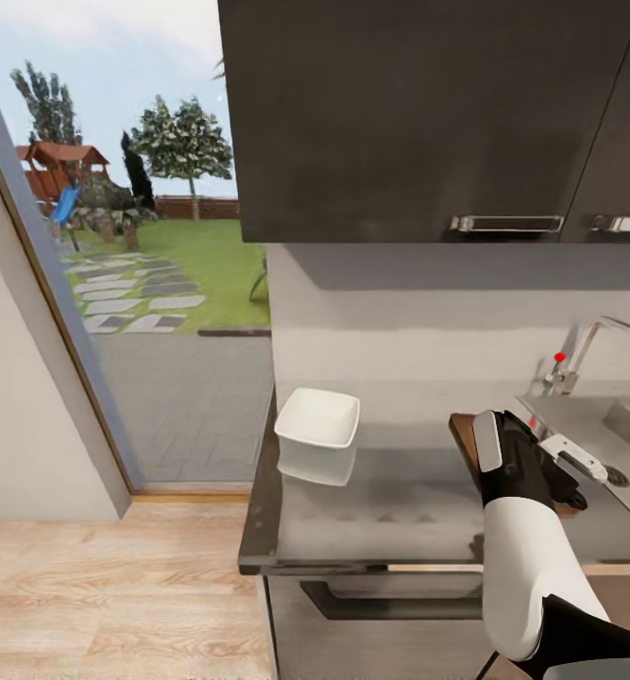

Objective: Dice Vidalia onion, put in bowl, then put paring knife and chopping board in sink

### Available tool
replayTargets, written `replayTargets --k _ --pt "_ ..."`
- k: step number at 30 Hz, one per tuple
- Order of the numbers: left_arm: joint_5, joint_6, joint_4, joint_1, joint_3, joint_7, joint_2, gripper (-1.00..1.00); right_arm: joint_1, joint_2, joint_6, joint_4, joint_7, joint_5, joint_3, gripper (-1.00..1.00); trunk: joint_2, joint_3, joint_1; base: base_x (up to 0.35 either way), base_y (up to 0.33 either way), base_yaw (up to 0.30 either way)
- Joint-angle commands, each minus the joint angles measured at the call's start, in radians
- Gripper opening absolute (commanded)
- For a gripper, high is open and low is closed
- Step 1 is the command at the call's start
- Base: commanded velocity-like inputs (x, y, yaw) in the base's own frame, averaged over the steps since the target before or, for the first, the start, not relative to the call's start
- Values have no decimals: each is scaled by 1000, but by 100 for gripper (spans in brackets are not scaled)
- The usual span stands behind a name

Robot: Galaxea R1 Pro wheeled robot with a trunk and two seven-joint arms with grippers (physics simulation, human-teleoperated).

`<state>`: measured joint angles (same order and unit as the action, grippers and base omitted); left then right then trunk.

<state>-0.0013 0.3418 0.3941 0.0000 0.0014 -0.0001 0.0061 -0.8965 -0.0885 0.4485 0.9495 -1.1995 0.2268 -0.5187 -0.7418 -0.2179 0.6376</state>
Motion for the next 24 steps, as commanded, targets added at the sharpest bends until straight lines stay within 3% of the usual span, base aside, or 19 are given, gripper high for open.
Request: replayTargets --k 1,24 --pt "0 2 1 0 0 0 0 100 -1 -1 10 2 -3 2 -1 100 -1 -3 0 0 -23 0" --pt "0 2 2 0 0 0 0 100 -1 -2 10 2 -3 0 0 100 -1 -40 0 -1 -19 0"
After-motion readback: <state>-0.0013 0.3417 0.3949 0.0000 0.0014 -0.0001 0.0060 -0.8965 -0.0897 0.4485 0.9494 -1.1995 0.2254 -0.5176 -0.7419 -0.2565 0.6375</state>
